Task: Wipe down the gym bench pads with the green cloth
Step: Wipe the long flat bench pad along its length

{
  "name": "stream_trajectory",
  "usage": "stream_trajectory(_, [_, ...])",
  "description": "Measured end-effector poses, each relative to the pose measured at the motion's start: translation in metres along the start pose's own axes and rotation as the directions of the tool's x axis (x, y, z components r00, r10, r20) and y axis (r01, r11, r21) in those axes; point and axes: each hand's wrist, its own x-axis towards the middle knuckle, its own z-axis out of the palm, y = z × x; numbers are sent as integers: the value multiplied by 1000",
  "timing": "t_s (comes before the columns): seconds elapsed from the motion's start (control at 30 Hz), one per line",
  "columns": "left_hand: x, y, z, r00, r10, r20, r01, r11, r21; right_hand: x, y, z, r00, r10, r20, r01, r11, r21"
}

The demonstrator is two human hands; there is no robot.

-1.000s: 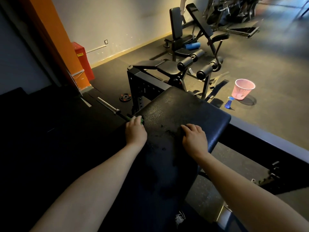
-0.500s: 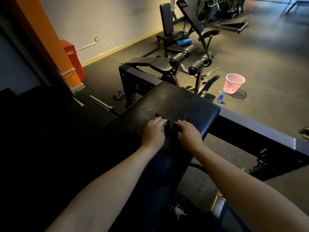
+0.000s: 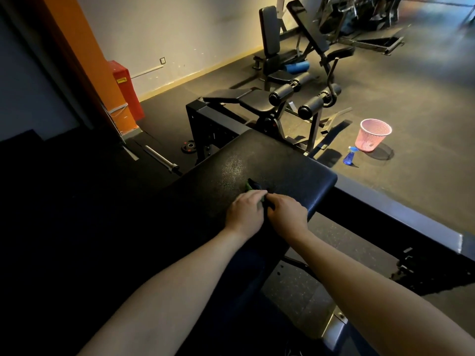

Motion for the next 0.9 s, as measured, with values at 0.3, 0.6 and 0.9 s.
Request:
stream_trajectory(0.3, [50, -42, -32, 920, -377, -106, 379, 925, 0, 10, 17, -4, 997, -36, 65, 33, 998, 55])
stream_trajectory(0.6, [22, 8, -5, 985, -169, -43, 171, 984, 43, 16, 37, -10, 999, -31, -14, 33, 985, 167])
stream_trajectory(0.9, [10, -5, -8, 1000, 27, -1, -27, 998, 55, -5, 64, 1, 997, -63, -41, 63, 998, 9])
